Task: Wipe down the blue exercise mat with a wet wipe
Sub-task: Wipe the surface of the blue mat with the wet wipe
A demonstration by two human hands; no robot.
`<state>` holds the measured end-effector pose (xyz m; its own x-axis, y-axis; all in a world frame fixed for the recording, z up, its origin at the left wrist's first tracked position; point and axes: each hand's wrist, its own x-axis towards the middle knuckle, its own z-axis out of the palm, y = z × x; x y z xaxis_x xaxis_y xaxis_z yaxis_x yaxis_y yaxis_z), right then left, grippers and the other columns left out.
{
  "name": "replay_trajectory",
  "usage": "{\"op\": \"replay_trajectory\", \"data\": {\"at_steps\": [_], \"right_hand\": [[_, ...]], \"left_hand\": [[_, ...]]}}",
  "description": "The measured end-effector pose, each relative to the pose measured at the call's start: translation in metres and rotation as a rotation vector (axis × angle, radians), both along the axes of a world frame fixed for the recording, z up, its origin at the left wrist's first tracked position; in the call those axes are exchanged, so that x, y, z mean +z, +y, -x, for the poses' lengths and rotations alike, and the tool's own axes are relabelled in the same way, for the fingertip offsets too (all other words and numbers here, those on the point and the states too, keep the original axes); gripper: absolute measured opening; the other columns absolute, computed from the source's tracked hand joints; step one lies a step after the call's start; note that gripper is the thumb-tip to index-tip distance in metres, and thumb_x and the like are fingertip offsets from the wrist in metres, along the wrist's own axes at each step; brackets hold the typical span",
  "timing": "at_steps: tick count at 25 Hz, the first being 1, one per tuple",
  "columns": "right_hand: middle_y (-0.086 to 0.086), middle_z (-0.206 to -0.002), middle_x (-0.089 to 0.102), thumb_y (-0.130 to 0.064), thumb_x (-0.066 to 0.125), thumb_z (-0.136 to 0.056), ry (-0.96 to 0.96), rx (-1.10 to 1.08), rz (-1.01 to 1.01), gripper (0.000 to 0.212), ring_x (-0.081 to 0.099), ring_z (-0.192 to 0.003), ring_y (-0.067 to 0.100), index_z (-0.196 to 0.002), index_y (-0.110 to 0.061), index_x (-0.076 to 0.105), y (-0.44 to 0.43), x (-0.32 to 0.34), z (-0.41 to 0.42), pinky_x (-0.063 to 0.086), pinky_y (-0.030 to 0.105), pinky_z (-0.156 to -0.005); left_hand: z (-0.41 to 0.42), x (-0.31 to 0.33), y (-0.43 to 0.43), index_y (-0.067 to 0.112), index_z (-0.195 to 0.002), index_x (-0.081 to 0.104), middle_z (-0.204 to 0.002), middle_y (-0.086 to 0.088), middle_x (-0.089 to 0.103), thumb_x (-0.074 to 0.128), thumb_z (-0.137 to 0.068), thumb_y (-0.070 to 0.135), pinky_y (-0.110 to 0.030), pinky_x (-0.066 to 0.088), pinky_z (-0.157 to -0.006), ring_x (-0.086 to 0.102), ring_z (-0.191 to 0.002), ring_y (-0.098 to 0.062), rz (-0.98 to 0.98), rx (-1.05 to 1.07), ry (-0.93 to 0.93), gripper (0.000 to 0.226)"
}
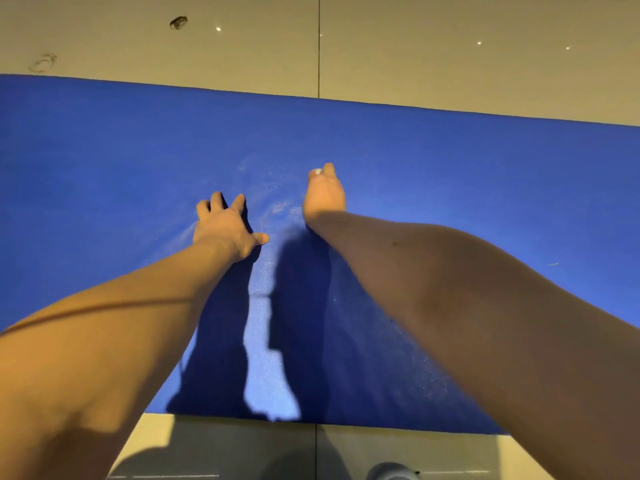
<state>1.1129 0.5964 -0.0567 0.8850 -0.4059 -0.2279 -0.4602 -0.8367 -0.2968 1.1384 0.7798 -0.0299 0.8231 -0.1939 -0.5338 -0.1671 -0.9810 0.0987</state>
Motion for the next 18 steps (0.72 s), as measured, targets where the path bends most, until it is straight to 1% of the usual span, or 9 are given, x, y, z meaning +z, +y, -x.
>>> {"op": "replay_trajectory", "data": {"at_steps": [3, 5, 7, 9, 12, 13, 15, 16, 18], "right_hand": [[0.015, -0.126, 0.043, 0.003, 0.049, -0.092, 0.044, 0.253, -0.071, 0.027, 0.053, -0.109, 0.031, -0.118, -0.005, 0.051, 0.054, 0.005, 0.011, 0.047, 0.036, -0.086], [0.014, -0.124, 0.044, 0.005, 0.049, -0.092, 0.048, 0.292, -0.096, 0.023, 0.052, -0.108, 0.030, -0.111, -0.008, 0.047, 0.055, 0.002, 0.016, 0.050, 0.038, -0.087], [0.015, -0.126, 0.046, 0.003, 0.046, -0.093, 0.016, 0.226, -0.035, 0.023, 0.050, -0.110, 0.032, -0.114, -0.008, 0.048, 0.029, 0.003, 0.019, 0.047, 0.040, -0.088], [0.014, -0.125, 0.046, 0.002, 0.043, -0.091, -0.030, 0.097, 0.073, 0.034, 0.047, -0.112, 0.033, -0.122, -0.008, 0.051, -0.009, -0.002, 0.029, 0.039, 0.037, -0.084], [0.013, -0.122, 0.046, 0.007, 0.043, -0.086, -0.047, -0.087, 0.116, 0.039, 0.045, -0.110, 0.032, -0.121, -0.006, 0.052, -0.045, -0.012, 0.044, 0.031, 0.033, -0.076], [0.013, -0.123, 0.045, 0.007, 0.043, -0.087, -0.037, -0.150, 0.100, 0.038, 0.045, -0.110, 0.032, -0.121, -0.006, 0.052, -0.045, -0.013, 0.045, 0.033, 0.034, -0.076], [0.012, -0.128, 0.042, 0.005, 0.045, -0.090, -0.013, -0.223, 0.076, 0.038, 0.047, -0.112, 0.028, -0.126, -0.005, 0.050, -0.032, -0.009, 0.037, 0.042, 0.032, -0.085], [0.012, -0.130, 0.041, 0.004, 0.046, -0.091, 0.001, -0.227, 0.052, 0.038, 0.048, -0.113, 0.026, -0.128, -0.005, 0.048, -0.020, -0.007, 0.034, 0.043, 0.030, -0.089], [0.012, -0.128, 0.042, 0.002, 0.049, -0.092, 0.003, -0.148, -0.027, 0.035, 0.050, -0.112, 0.026, -0.126, -0.006, 0.048, 0.014, -0.005, 0.031, 0.044, 0.030, -0.087]], "left_hand": [[0.015, 0.003, 0.001, 0.034, -0.160, 0.006, -0.164, -0.004, 0.002, 0.074, -0.072, 0.073, -0.056, 0.042, -0.105, 0.004, -0.148, -0.036, -0.090, 0.005, 0.059, 0.118], [0.020, 0.002, 0.002, 0.035, -0.160, -0.002, -0.164, -0.003, -0.003, 0.074, -0.068, 0.075, -0.057, 0.043, -0.105, 0.004, -0.148, -0.038, -0.147, -0.031, 0.071, 0.126], [0.020, 0.000, 0.001, 0.034, -0.160, -0.002, -0.162, -0.004, -0.002, 0.073, -0.067, 0.076, -0.058, 0.043, -0.104, 0.006, -0.146, -0.039, -0.168, -0.048, 0.050, 0.127], [0.019, -0.001, -0.002, 0.034, -0.160, -0.003, -0.162, -0.005, -0.002, 0.073, -0.068, 0.076, -0.059, 0.043, -0.104, 0.007, -0.146, -0.040, -0.170, -0.045, 0.048, 0.127], [0.019, -0.002, -0.004, 0.033, -0.161, -0.004, -0.162, -0.006, -0.003, 0.074, -0.068, 0.075, -0.062, 0.041, -0.105, 0.006, -0.146, -0.041, -0.183, -0.047, 0.044, 0.128], [0.019, -0.003, -0.005, 0.033, -0.161, -0.004, -0.162, -0.007, -0.003, 0.074, -0.068, 0.075, -0.062, 0.041, -0.105, 0.006, -0.146, -0.040, -0.177, -0.045, 0.045, 0.128], [0.019, -0.004, -0.005, 0.033, -0.161, -0.004, -0.162, -0.007, -0.003, 0.075, -0.067, 0.075, -0.062, 0.041, -0.105, 0.006, -0.146, -0.040, -0.171, -0.039, 0.042, 0.129], [0.019, -0.004, -0.005, 0.034, -0.161, -0.003, -0.162, -0.006, -0.003, 0.075, -0.067, 0.074, -0.062, 0.041, -0.105, 0.006, -0.146, -0.040, -0.176, -0.038, 0.039, 0.129], [0.018, -0.005, -0.005, 0.034, -0.161, -0.002, -0.161, -0.006, -0.001, 0.076, -0.066, 0.074, -0.062, 0.041, -0.105, 0.007, -0.145, -0.040, -0.175, -0.034, 0.040, 0.130]]}}
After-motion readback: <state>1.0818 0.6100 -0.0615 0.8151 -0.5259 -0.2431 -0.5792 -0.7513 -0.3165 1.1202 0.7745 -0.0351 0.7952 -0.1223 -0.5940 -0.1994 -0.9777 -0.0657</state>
